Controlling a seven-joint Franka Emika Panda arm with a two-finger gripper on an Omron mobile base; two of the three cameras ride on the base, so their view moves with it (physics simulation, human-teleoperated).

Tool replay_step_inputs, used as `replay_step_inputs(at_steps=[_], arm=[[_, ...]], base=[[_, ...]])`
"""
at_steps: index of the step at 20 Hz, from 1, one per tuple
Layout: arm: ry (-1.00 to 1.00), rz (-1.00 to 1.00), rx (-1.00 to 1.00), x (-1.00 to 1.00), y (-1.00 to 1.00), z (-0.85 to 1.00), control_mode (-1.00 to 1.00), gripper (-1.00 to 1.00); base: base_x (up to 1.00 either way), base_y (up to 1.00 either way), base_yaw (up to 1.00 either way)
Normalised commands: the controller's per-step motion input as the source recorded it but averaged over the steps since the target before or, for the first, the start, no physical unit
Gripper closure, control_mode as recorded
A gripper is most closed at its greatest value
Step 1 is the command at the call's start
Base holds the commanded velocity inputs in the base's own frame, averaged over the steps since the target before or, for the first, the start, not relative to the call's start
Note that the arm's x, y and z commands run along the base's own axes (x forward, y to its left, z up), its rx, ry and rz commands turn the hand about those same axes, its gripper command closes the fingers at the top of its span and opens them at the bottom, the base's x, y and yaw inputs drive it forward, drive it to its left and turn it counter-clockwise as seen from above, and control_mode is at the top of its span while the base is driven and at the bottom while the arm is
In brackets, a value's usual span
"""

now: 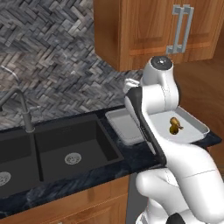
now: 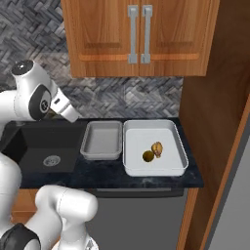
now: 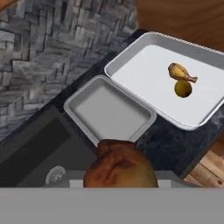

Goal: Place one lemon and one chicken drumstick in each tupperware on the nearby counter, to pack two identical lunches.

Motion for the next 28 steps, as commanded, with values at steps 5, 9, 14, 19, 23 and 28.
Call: replay_step_inputs(at_steps=[5,9,14,19,23,28], arm=[[0.34,0.0,0.02,0.93,-0.19,-1.0,-1.0,1.0],[0.15,0.0,0.09,0.63,-0.32,-0.98,-1.0,1.0],[0.01,0.0,0.02,0.23,-0.24,-1.0,-1.0,1.0],[0.0,-0.04,-0.01,0.81,0.02,-0.51,-1.0,1.0],[0.0,-0.1,-0.07,1.0,0.06,-0.56,-1.0,1.0],[0.01,-0.12,-0.05,1.0,0.06,-0.51,-1.0,1.0]], base=[[0.0,0.0,0.0],[0.0,0.0,0.0],[0.0,0.0,0.0],[0.0,0.0,0.0],[0.0,0.0,0.0],[0.0,0.0,0.0]])
